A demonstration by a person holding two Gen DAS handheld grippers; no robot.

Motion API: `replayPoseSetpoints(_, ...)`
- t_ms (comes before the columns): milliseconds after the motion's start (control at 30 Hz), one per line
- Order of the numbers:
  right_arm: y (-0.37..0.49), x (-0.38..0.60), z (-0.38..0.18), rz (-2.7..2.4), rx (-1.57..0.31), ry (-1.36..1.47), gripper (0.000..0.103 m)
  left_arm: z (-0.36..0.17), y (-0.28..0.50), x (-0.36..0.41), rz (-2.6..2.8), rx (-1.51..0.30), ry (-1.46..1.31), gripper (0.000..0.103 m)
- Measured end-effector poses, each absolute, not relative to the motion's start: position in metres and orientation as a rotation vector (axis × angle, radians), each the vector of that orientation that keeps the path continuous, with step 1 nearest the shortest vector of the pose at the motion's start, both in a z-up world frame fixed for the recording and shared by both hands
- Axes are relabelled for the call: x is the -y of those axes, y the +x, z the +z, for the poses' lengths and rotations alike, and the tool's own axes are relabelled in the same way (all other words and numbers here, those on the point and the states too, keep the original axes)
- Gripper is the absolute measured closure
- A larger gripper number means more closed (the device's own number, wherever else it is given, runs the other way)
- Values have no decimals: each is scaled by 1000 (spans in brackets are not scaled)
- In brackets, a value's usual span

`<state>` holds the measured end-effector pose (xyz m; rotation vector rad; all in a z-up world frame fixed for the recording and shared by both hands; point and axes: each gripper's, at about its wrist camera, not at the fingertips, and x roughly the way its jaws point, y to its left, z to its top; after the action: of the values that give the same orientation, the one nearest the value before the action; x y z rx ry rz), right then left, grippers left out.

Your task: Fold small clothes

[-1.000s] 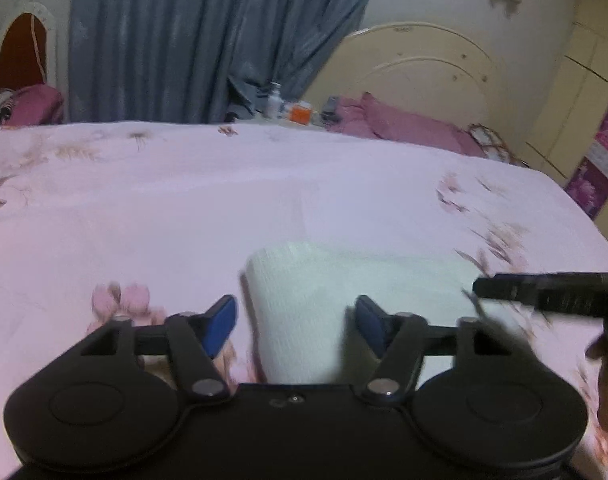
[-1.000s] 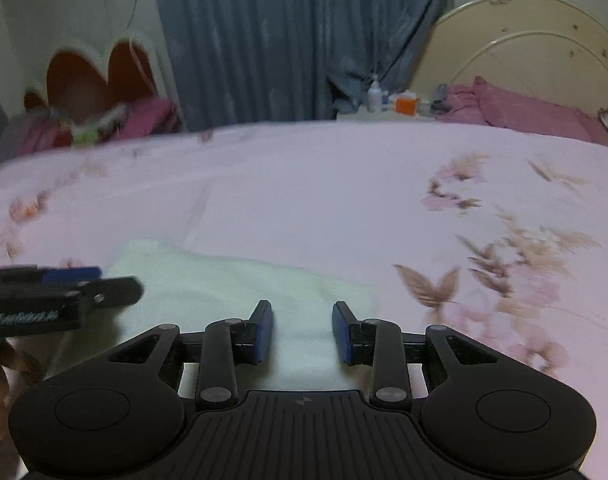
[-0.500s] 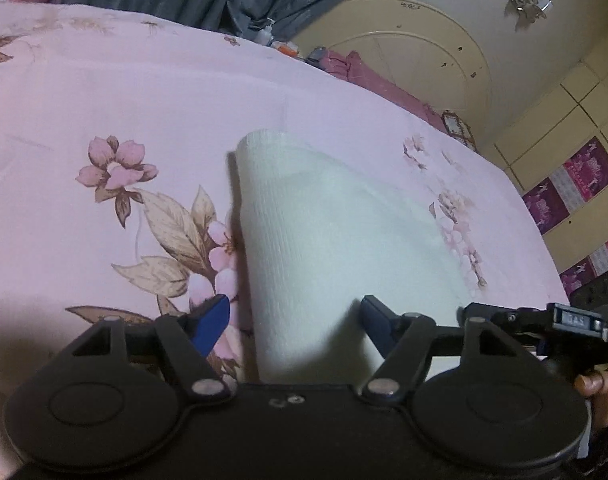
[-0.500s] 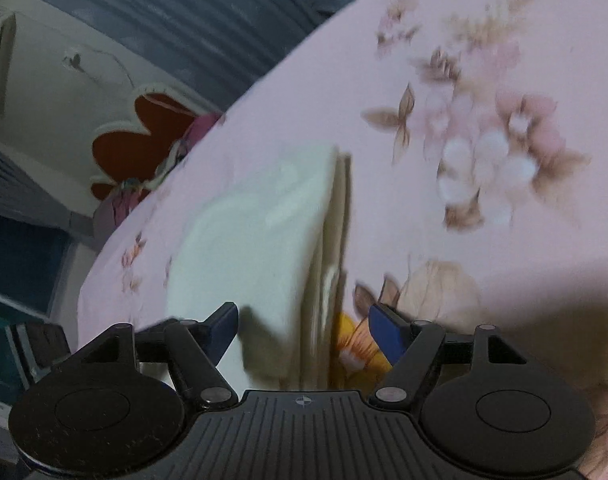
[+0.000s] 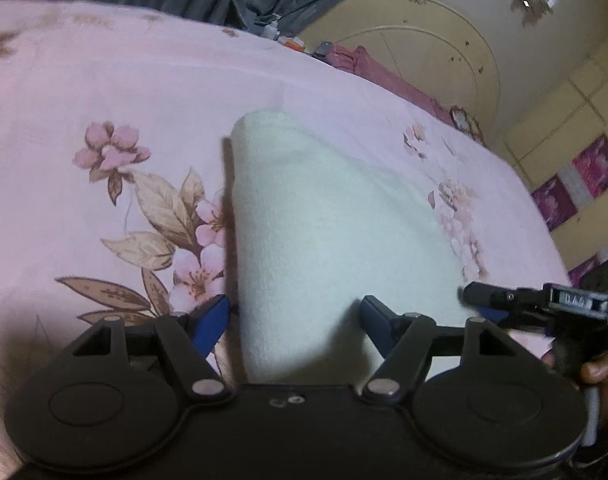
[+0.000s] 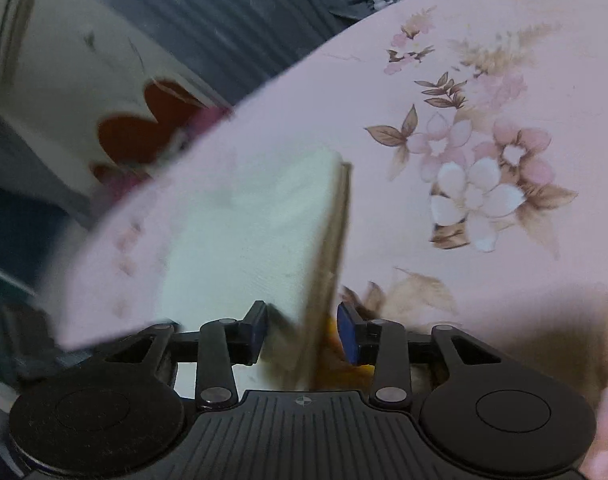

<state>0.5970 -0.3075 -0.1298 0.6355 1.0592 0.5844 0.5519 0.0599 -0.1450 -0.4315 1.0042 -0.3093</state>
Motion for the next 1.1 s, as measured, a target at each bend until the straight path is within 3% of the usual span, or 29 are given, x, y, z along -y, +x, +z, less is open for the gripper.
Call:
replayPoseSetpoints(67,606,305,-140,611,-1094,682,37,-149,554,-67,-315,-1006,-488,33)
replayPoseSetpoints(367,613,273,-141,686,-1119,635,37,-155,569,-63,-369,-1047,-532,36)
replayPoseSetpoints(433,613,264,-138,684,-1121,598,37,-154,571,-56,-360,-1051,-488,43)
replayPoseSetpoints(467,612,261,-136,674,-1117,582,38,-153,571,-52,-351,-1049,-461,48)
replayPoseSetpoints(500,611,257,-135,660,-1116,558,57,-151,571,-47,-345,-1042,-431,55)
replayPoseSetpoints(633,599,234,-123,601,-1066,413,64,-136,565,-25,-324,-1000,-275,70)
replayPoseSetpoints(700,589,221,-110,570,-1035,332,69,-125,560,-15,-321,-975,-182,72)
replayPoseSetpoints(1100,537,141,-40,559,-908,193,72,-63,517,-66,-285,-869,-2,73)
